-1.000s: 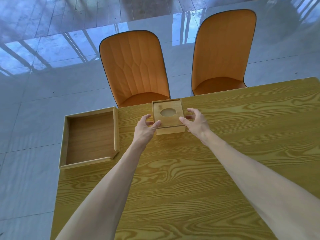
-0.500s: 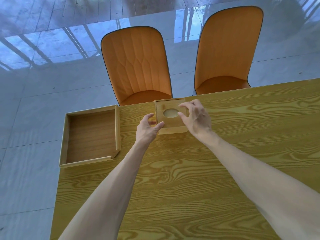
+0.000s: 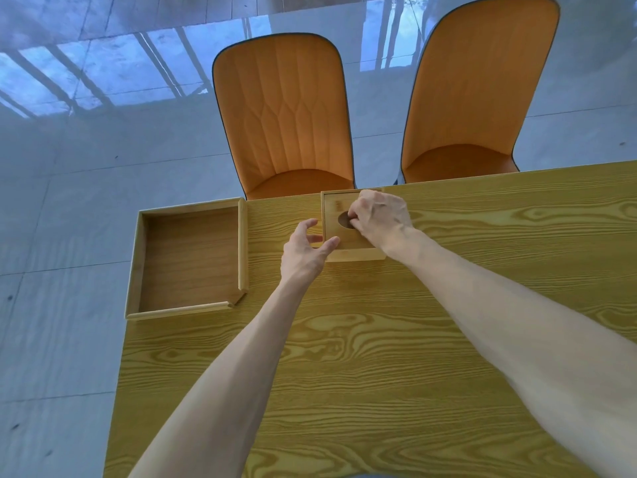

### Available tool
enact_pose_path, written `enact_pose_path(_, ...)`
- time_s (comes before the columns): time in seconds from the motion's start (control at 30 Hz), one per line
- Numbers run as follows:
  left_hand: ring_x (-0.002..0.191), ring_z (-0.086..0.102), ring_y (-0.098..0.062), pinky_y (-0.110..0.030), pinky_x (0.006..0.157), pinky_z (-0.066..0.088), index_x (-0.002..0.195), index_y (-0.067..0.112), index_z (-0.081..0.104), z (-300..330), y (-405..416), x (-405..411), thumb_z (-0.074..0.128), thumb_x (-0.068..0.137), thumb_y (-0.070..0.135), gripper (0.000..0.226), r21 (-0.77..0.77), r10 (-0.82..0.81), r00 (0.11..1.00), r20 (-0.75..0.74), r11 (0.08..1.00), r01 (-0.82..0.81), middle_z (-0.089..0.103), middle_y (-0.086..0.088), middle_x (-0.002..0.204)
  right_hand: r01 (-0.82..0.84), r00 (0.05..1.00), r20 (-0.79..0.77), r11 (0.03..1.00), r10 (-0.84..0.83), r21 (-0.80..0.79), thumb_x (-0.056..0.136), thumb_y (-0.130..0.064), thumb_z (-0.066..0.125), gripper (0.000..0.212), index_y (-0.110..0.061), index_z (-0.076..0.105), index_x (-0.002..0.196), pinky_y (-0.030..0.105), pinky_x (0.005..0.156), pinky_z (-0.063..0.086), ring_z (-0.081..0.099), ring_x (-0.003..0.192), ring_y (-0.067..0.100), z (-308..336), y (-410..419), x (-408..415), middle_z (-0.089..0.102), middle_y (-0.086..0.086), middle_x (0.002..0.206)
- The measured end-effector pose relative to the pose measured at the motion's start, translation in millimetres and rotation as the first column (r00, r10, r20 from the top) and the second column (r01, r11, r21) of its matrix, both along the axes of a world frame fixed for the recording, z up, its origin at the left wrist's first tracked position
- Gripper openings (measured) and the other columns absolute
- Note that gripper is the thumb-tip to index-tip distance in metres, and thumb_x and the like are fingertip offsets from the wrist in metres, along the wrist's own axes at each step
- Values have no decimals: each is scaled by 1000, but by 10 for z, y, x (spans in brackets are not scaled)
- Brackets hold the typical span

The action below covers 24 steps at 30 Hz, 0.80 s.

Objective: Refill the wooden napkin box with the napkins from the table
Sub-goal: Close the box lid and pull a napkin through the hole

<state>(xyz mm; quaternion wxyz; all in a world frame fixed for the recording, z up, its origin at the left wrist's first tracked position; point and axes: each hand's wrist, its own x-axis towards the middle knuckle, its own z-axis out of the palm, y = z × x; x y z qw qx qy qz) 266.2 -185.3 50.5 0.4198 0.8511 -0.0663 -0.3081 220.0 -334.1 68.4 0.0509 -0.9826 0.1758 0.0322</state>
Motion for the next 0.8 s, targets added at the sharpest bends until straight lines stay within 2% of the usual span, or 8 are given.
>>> enact_pose_path(0.13,95,60,-14,-33,83,50,142,26,46,-7,-7,1,75,85,39,65,5,4,1000,-7,1000,-4,65,-1,125,-98,994,-62,990,92,-101,97,-10,61,14,-5,72,103,32,72,56,69,82,25,39,34,15,69,9,96)
enact_pose_path(0.27,96,60,-14,-34,84,51,142,27,47,-8,-12,-5,75,84,40,65,11,11,1000,-7,1000,-11,66,0,125,-223,971,-126,961,203,-166,97,-9,60,13,-7,72,101,32,72,52,66,81,22,92,31,34,65,9,92)
enact_pose_path(0.37,99,61,-16,-38,88,53,141,27,47,-2,-6,-9,75,84,40,64,13,22,1000,-12,1000,-21,66,-1,124,-270,959,-134,951,250,-153,96,-4,56,17,-7,71,104,34,76,51,65,83,23,104,8,23,64,9,95)
enact_pose_path(0.47,103,64,-19,-40,91,53,141,27,47,9,-13,-17,75,85,39,64,12,25,1000,-16,1000,-24,66,-2,124,-225,974,-60,969,220,-98,97,-7,55,17,-6,69,105,34,77,50,64,84,24,84,-15,-34,62,10,98)
enact_pose_path(0.6,102,64,-19,-40,91,53,142,26,46,14,-23,-17,75,85,38,65,15,21,1000,-17,1000,-21,66,-2,125,-149,988,53,986,145,72,99,-25,57,21,-7,67,106,36,79,53,64,89,25,86,-41,-73,61,10,103)
enact_pose_path(0.8,98,61,-17,-37,88,52,142,26,46,16,-24,-9,75,85,37,65,9,27,999,-36,1000,-27,65,-3,126,-141,979,166,983,122,114,98,-22,61,17,-8,68,104,34,73,57,66,84,24,107,-38,-148,62,8,101)
